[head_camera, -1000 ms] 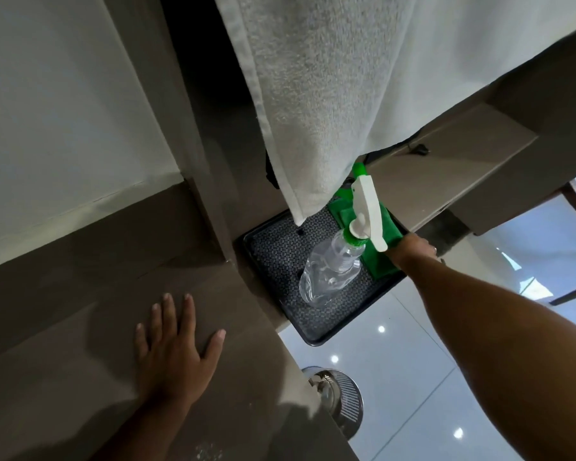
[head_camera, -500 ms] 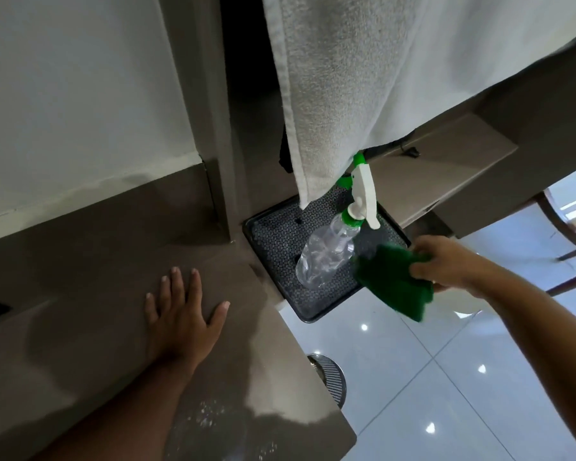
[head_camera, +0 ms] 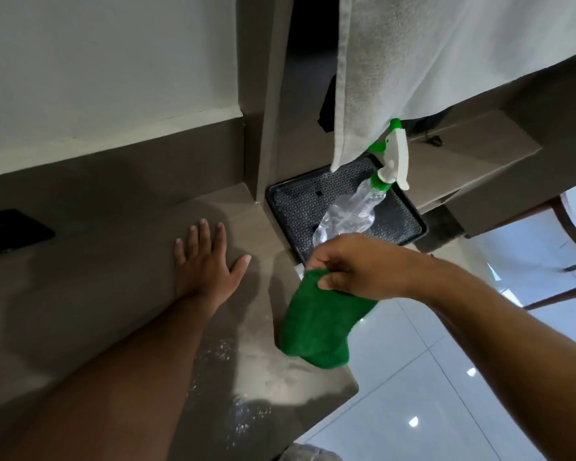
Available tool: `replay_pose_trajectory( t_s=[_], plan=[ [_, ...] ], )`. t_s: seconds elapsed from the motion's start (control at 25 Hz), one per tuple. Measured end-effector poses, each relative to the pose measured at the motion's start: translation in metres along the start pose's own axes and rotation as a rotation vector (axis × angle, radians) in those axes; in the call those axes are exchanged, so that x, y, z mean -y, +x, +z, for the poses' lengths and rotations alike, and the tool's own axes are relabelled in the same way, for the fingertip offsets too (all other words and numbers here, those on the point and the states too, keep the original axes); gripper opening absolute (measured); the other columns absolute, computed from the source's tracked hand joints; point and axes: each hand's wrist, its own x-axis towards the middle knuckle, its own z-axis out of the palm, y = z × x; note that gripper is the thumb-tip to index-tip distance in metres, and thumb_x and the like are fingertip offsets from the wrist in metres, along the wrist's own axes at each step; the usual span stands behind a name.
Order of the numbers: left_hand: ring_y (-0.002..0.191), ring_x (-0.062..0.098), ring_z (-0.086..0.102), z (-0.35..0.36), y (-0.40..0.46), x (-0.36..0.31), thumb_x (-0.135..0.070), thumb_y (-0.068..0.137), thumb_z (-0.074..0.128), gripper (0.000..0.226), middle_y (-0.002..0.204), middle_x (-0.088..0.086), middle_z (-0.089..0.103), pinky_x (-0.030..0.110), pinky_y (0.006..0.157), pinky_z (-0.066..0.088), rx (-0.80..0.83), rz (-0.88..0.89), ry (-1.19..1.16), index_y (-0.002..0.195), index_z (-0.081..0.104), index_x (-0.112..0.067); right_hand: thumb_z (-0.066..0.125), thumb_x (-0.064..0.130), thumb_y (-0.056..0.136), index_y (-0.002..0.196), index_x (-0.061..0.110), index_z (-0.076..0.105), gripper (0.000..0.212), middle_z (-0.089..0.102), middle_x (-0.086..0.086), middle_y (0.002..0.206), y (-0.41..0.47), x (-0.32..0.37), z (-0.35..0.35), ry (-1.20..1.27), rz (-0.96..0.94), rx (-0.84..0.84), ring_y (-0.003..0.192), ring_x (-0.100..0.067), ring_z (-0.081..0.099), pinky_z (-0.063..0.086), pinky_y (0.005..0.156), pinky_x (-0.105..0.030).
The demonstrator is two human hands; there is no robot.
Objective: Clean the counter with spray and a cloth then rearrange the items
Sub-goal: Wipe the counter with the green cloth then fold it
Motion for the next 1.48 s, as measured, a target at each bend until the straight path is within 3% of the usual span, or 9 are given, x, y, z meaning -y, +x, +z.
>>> replay_pose_trajectory(
  t_s=[0.16, 0.36, 0.52, 0.72, 0.92, 1.16, 1.36, 1.4, 1.48],
  plan=[
    [0.151, 0.029, 0.001, -0.010, 0.007, 0.011, -0.057, 0.096, 0.032, 0.074, 0.165, 0.012, 0.002, 0.049, 0.121, 0.000, 0.069, 0.035, -0.128, 0.156, 0.009, -0.021, 0.063, 0.020, 0.090, 0.115, 0.022, 0.064, 0.025, 0.063, 0.006, 0.111, 0.104, 0.001, 0.019, -0.208, -0.057, -0.089, 0.103, -0.013, 0.057, 0.043, 0.085, -0.028],
    [0.146, 0.035, 0.025, -0.011, -0.025, 0.119, -0.055, 0.090, 0.031, 0.074, 0.159, 0.015, 0.028, 0.052, 0.118, 0.018, -0.063, -0.127, -0.127, 0.151, 0.033, -0.014, 0.056, 0.027, 0.088, 0.130, 0.024, 0.055, 0.042, 0.057, -0.007, 0.130, 0.175, -0.015, 0.071, -0.257, -0.024, -0.413, 0.118, -0.032, 0.054, 0.044, 0.099, -0.042],
    [0.144, 0.041, 0.024, -0.009, -0.070, 0.212, -0.064, 0.087, 0.027, 0.081, 0.157, 0.020, 0.028, 0.056, 0.116, 0.015, -0.079, -0.328, -0.055, 0.149, 0.037, -0.013, 0.031, 0.057, 0.092, 0.154, 0.018, 0.016, 0.075, 0.010, -0.012, 0.163, 0.173, -0.045, 0.121, -0.333, 0.151, -0.328, 0.149, -0.032, 0.009, 0.011, 0.119, -0.045],
    [0.150, 0.034, 0.008, 0.000, -0.079, 0.229, -0.065, 0.089, 0.020, 0.077, 0.163, 0.014, 0.011, 0.052, 0.119, 0.005, -0.050, -0.360, -0.055, 0.155, 0.020, -0.026, 0.020, 0.070, 0.090, 0.155, 0.010, 0.005, 0.090, 0.002, -0.018, 0.162, 0.214, -0.003, 0.129, -0.384, 0.356, -0.450, 0.149, -0.035, -0.003, -0.002, 0.119, -0.049],
    [0.149, 0.034, 0.011, -0.002, -0.077, 0.230, -0.065, 0.090, 0.021, 0.076, 0.162, 0.016, 0.014, 0.054, 0.119, 0.011, -0.055, -0.366, -0.032, 0.155, 0.021, -0.026, 0.018, 0.057, 0.097, 0.155, 0.018, 0.007, 0.071, 0.003, -0.015, 0.163, 0.180, -0.015, 0.147, -0.409, 0.247, -0.404, 0.150, -0.034, 0.001, 0.003, 0.121, -0.047],
    [0.149, 0.034, 0.012, 0.000, -0.077, 0.231, -0.065, 0.089, 0.018, 0.076, 0.162, 0.017, 0.013, 0.055, 0.118, 0.013, -0.046, -0.354, 0.008, 0.155, 0.020, -0.026, 0.021, 0.043, 0.099, 0.155, 0.017, 0.006, 0.064, 0.000, -0.015, 0.163, 0.278, 0.046, 0.125, -0.227, 0.451, -0.507, 0.149, -0.036, 0.000, 0.006, 0.121, -0.048],
    [0.149, 0.034, 0.012, -0.002, -0.076, 0.232, -0.066, 0.089, 0.017, 0.077, 0.163, 0.016, 0.013, 0.054, 0.118, 0.010, -0.053, -0.340, -0.017, 0.155, 0.021, -0.027, 0.028, 0.050, 0.097, 0.155, 0.028, 0.011, 0.064, 0.003, -0.006, 0.163, 0.189, 0.055, 0.179, -0.474, -0.120, -0.224, 0.150, -0.028, 0.003, 0.006, 0.121, -0.047],
    [0.149, 0.034, 0.011, -0.003, -0.077, 0.232, -0.067, 0.089, 0.016, 0.077, 0.163, 0.016, 0.012, 0.054, 0.118, 0.009, -0.048, -0.338, -0.015, 0.155, 0.019, -0.027, 0.029, 0.052, 0.096, 0.154, 0.030, 0.013, 0.065, 0.004, -0.004, 0.163, 0.176, 0.030, 0.173, -0.457, -0.111, -0.245, 0.150, -0.027, 0.004, 0.010, 0.121, -0.050],
    [0.150, 0.034, 0.009, -0.005, -0.078, 0.231, -0.067, 0.088, 0.015, 0.078, 0.163, 0.017, 0.011, 0.054, 0.119, 0.008, -0.044, -0.339, -0.031, 0.155, 0.017, -0.028, 0.029, 0.054, 0.094, 0.154, 0.030, 0.019, 0.065, 0.009, -0.007, 0.163, 0.173, -0.010, 0.154, -0.408, 0.142, -0.379, 0.149, -0.031, 0.010, 0.018, 0.120, -0.050]
  ],
)
